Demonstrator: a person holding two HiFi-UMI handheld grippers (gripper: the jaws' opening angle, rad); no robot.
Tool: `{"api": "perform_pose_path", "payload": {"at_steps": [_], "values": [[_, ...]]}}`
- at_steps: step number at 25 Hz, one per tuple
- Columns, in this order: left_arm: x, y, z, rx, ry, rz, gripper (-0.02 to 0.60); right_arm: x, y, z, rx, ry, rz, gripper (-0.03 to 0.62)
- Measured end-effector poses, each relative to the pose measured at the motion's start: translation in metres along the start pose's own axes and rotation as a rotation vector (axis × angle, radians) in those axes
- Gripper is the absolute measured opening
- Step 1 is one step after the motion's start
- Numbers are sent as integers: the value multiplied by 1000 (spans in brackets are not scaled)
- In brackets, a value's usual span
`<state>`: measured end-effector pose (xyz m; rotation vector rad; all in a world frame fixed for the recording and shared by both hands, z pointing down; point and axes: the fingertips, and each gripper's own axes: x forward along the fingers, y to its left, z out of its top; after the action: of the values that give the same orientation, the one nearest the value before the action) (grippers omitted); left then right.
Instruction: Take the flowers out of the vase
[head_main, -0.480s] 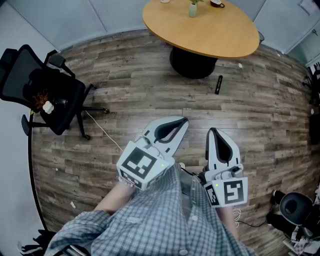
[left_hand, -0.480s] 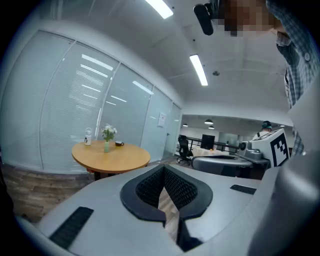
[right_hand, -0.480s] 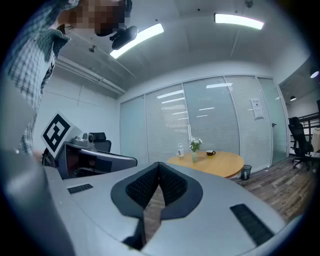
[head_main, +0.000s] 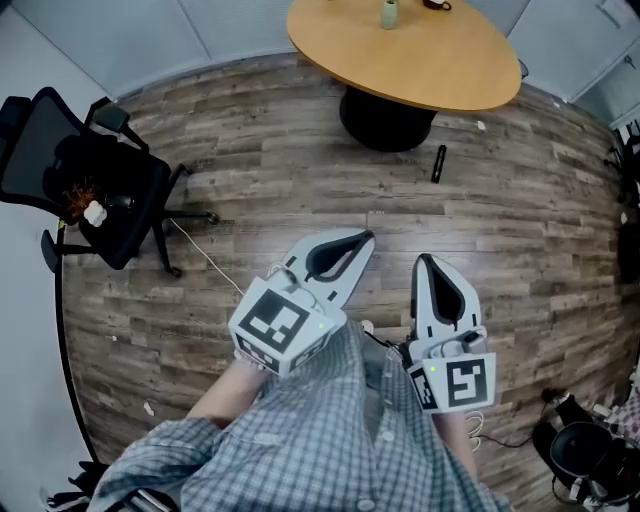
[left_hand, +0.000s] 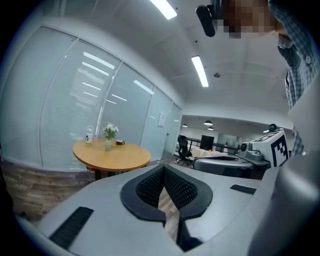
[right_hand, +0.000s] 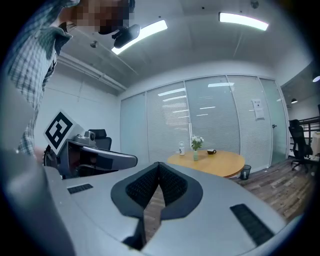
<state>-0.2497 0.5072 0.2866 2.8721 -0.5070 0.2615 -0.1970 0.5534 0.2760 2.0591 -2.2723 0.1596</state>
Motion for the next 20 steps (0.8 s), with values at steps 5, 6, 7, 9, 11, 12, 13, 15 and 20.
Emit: {"api": "perform_pose_path", "payload": {"at_steps": [5, 6, 7, 9, 11, 12, 13, 15, 20], "values": [[-11, 11, 1, 13, -4, -8, 8, 7, 6, -3, 45, 8, -32, 9], [-13, 13, 1, 12, -6, -8, 8, 7, 7, -4, 47, 7, -42, 9], [-15, 15, 1, 12, -9, -9, 8, 7, 7, -4, 46, 6, -53, 9], [-20, 20, 0, 10, -15, -11, 8, 7, 7, -5, 43, 4, -79, 9], [-25, 24, -3, 3, -17, -16, 8, 5, 8, -7, 50, 2, -110, 9], [-28, 25, -4, 1, -18, -17, 8, 3, 7, -8, 62, 2, -127, 9], [-31, 27, -5, 0, -19, -17, 8, 0, 7, -11, 79, 1, -143, 9], [-36, 30, -6, -4, -24, -14, 8, -5, 6, -16, 125, 0, -169, 9], [-47, 39, -6, -6, -33, 4, 8, -6, 5, -22, 171, 8, -179, 9]]}}
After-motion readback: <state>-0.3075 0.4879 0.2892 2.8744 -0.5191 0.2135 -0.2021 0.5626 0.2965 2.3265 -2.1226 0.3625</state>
